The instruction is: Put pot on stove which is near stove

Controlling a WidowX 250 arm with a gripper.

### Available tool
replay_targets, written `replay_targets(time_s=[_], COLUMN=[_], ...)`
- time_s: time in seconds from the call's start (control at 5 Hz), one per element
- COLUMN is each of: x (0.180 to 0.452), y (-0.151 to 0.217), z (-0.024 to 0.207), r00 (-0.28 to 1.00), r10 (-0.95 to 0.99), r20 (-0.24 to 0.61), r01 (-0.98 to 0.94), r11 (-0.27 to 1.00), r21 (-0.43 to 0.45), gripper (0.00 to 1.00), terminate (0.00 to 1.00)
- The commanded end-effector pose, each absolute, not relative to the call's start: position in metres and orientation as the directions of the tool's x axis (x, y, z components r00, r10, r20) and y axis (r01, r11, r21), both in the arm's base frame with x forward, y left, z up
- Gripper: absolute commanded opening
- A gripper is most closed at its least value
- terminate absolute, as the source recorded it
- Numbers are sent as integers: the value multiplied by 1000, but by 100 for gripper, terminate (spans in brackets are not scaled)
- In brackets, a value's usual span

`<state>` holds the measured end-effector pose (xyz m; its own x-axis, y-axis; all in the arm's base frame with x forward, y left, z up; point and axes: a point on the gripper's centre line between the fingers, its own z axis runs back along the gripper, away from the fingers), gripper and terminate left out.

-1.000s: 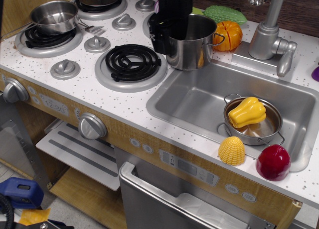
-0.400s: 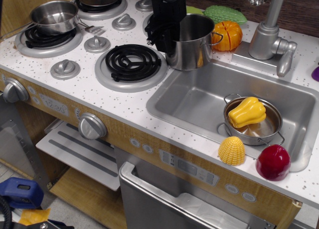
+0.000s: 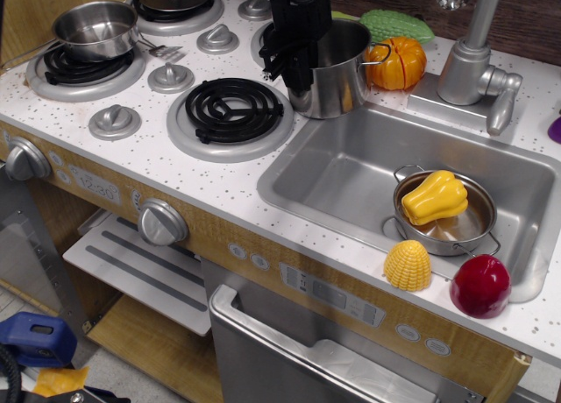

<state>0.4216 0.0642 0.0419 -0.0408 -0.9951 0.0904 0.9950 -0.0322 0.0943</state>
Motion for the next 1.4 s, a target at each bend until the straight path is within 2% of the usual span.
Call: replay_targets(time_s=[0.0,0.4,0.6,1.2], x=[417,397,387,353], y=[76,91,99,113], z=[95,115,114,85], r00=[-6,25,51,110], r10=[-1000,-994,-989,-985], r20=[1,-107,-139,-132], r01=[987,988,984,967], r11=[-6,8,25,75], r21=[162,153,177,245], gripper=[0,0,0,0], terminate=[0,0,0,0])
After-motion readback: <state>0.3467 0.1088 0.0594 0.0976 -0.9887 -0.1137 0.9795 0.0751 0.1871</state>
